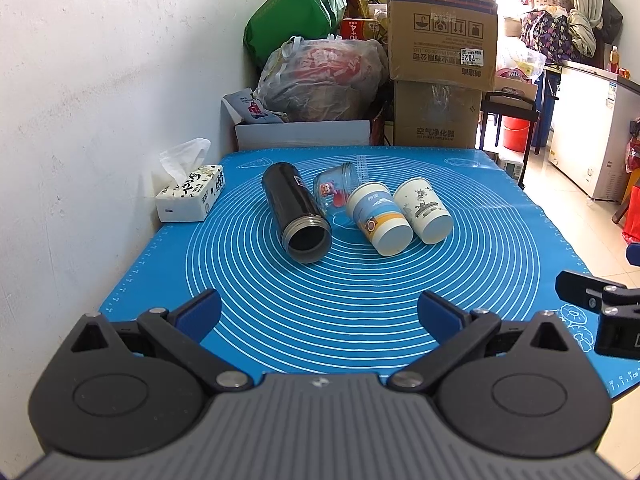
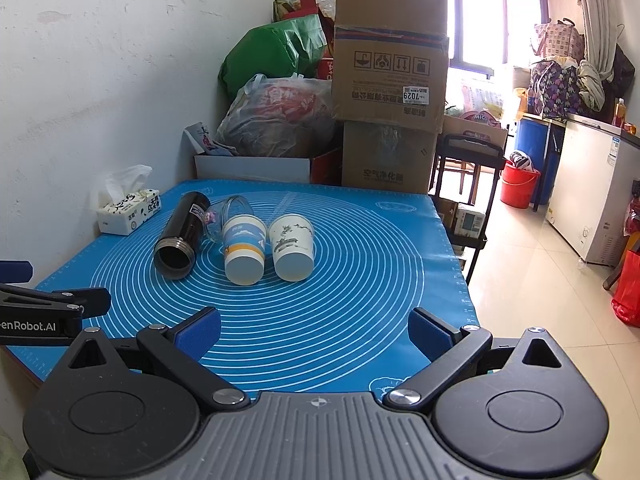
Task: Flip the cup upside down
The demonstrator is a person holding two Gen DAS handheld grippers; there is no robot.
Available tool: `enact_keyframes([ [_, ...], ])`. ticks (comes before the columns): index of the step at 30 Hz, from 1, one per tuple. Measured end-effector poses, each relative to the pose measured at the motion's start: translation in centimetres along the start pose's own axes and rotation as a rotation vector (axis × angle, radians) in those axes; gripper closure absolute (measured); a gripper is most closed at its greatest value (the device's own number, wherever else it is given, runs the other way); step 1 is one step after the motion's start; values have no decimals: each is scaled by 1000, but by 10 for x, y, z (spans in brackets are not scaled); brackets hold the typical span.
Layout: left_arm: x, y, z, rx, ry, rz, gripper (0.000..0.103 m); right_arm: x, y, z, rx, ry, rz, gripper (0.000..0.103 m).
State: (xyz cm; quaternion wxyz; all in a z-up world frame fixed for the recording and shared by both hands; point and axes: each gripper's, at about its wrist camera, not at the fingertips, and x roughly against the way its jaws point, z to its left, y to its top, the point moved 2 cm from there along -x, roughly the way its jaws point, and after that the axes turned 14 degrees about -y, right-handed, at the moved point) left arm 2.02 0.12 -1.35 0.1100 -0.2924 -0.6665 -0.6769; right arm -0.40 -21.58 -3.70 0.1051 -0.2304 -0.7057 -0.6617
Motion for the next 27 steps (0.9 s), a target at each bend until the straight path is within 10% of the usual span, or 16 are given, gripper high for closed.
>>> enact_keyframes([
  [27, -2, 2, -1, -9, 3, 3, 0, -1, -1, -2, -3, -6, 9, 1],
])
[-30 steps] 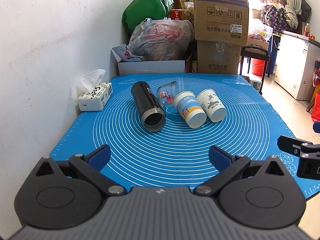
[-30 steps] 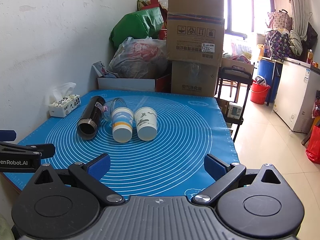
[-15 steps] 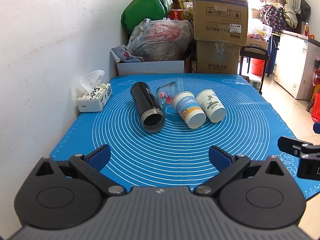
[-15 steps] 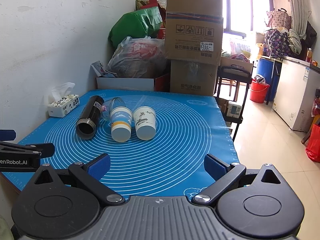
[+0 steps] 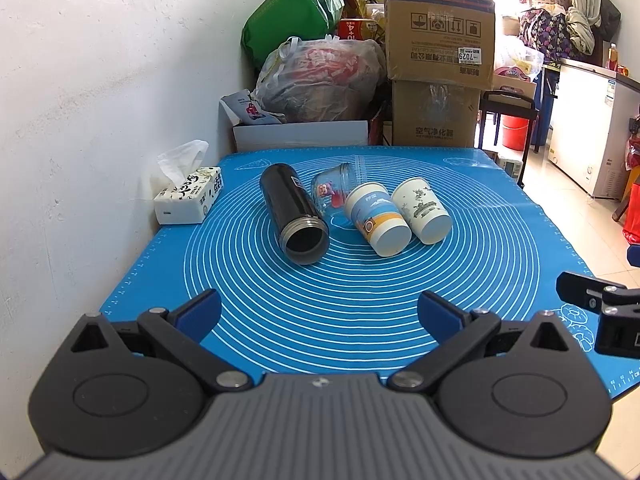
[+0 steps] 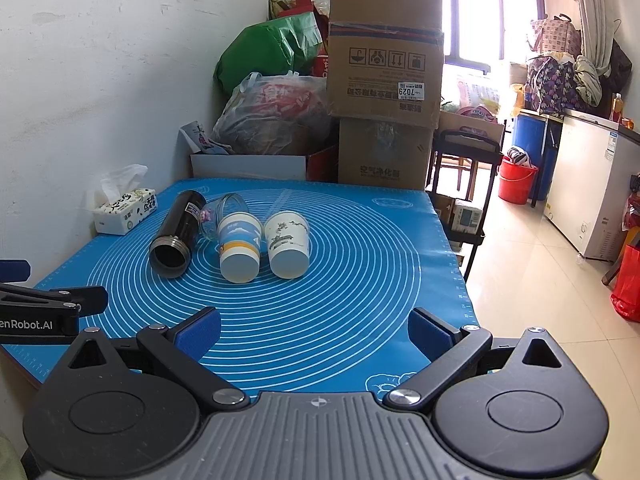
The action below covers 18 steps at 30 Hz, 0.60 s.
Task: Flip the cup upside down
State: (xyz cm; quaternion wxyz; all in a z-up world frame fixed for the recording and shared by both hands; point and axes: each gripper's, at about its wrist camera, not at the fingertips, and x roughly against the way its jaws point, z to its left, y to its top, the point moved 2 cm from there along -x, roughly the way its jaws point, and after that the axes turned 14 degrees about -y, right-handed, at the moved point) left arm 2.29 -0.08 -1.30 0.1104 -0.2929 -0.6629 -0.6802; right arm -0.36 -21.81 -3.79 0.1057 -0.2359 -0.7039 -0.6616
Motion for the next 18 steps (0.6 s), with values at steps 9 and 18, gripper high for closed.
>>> enact_keyframes([
  [9, -2, -1, -3, -8, -3, -2, 0, -3, 1, -2, -3, -4, 5, 1],
  [18, -4, 1, -7, -12, -5, -8, 0, -9, 2, -2, -2, 7, 14, 2],
])
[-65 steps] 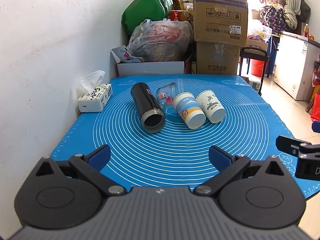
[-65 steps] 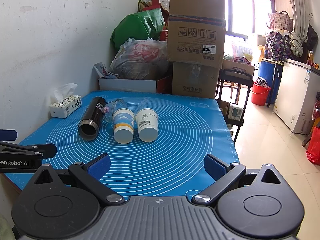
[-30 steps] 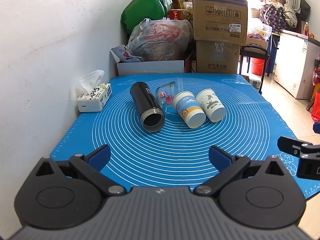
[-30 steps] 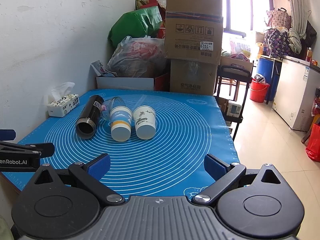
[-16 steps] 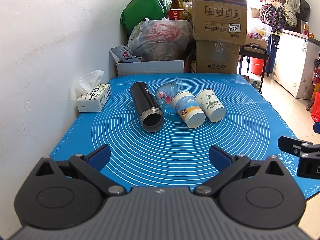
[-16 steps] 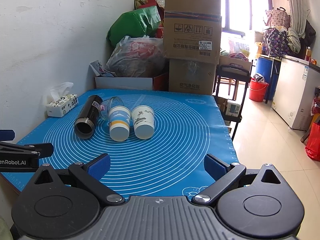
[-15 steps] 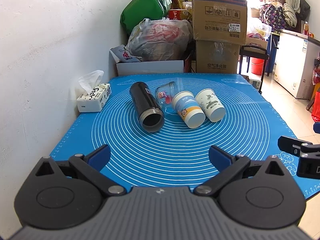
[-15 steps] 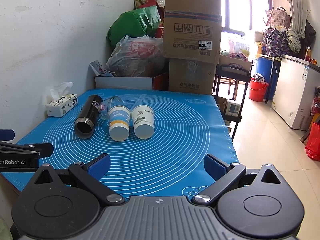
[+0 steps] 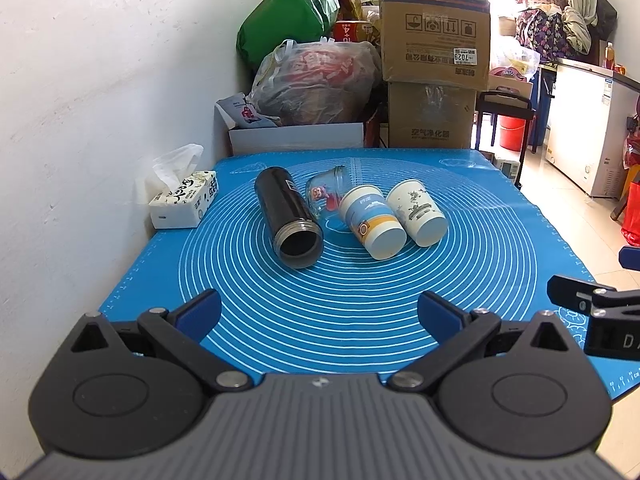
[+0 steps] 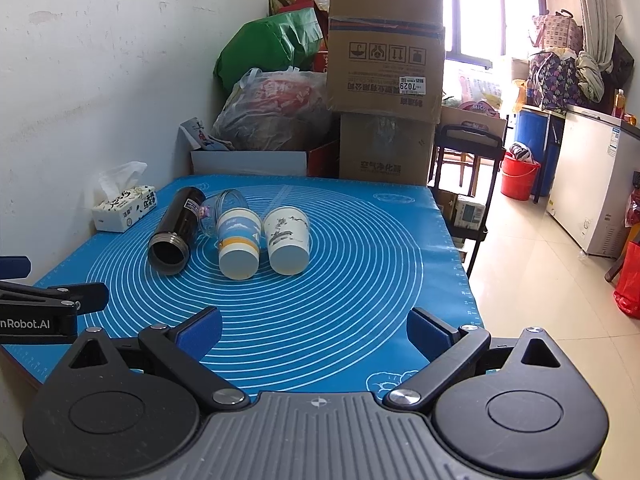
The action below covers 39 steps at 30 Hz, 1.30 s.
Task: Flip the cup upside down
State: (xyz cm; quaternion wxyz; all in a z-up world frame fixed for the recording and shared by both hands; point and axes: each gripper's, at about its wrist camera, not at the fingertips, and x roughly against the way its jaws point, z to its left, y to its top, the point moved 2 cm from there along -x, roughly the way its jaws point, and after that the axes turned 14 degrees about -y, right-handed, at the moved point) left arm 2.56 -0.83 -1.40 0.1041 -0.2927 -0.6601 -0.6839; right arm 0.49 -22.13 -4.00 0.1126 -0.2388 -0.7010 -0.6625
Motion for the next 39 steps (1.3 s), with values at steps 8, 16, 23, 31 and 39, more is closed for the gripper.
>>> enact_keyframes([
  [8, -26, 9, -7, -16, -6, -36, 0, -17, 4, -10, -11, -20, -12, 3],
  [16, -80, 35, -13, -33, 13, -79, 0, -48, 13, -29, -38, -56, -21, 3],
  [23, -146, 55, -17, -36, 37, -69, 0, -78, 14, -40, -49, -74, -5, 3],
  [31, -196, 57, -20, -34, 59, -47, 2, -105, 7, -45, -53, -77, 24, 3],
  [39, -224, 49, -18, -34, 46, 20, 18, -117, 1, -47, -59, -74, 37, 3],
])
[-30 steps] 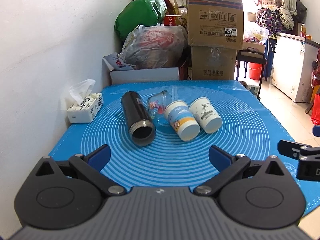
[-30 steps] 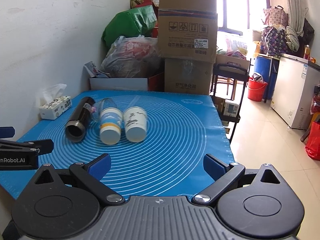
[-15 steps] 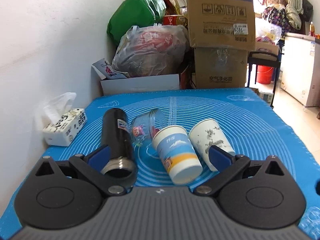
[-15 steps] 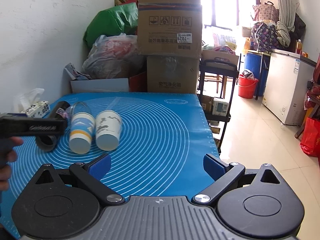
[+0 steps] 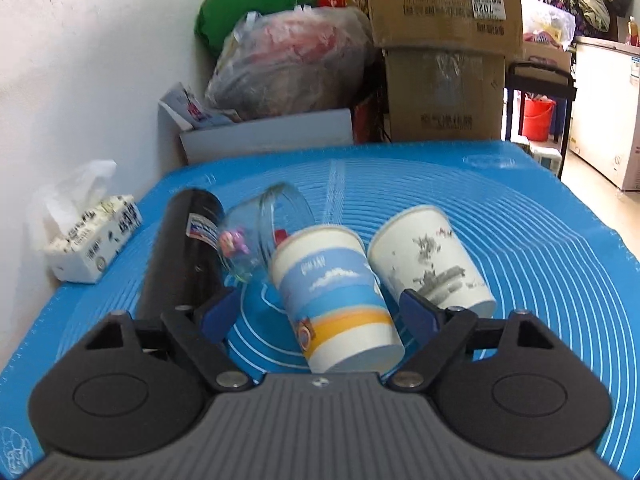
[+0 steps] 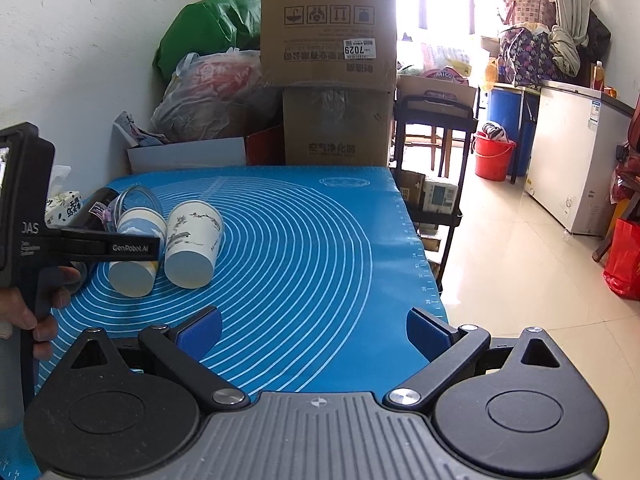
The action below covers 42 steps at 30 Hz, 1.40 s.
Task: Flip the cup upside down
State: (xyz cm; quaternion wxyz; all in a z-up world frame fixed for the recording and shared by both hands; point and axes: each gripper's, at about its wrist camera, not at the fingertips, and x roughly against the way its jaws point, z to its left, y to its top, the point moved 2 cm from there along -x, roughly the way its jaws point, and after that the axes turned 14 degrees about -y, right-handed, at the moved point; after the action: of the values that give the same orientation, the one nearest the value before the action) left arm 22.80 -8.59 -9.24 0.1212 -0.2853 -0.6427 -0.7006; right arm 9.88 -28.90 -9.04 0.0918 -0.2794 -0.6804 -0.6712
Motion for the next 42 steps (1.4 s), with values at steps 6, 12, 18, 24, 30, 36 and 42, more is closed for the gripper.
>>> enact_keyframes([
  [6, -5, -2, 3, 12, -30, 15, 33, -3, -1, 0, -3, 3, 0, 3],
  [12, 0, -2, 4, 24, -43, 14, 47, -3, -1, 0, -7, 5, 4, 2],
  [18, 15, -1, 8, 29, -46, -12, 49, -2, 0, 0, -8, 6, 6, 3],
  [24, 49, -6, 2, 18, -89, -31, 49, 7, 3, 2, -1, 9, -4, 3],
  [30, 94, -21, -8, 3, -143, -56, 49, 22, 4, 1, -6, 5, -5, 3],
  [36, 117, -37, -20, -13, -212, -42, 49, 37, 2, 5, 2, 7, -8, 3],
  [42, 109, -60, -26, -10, -229, 34, 49, 43, -6, 10, 17, 4, 14, 3],
])
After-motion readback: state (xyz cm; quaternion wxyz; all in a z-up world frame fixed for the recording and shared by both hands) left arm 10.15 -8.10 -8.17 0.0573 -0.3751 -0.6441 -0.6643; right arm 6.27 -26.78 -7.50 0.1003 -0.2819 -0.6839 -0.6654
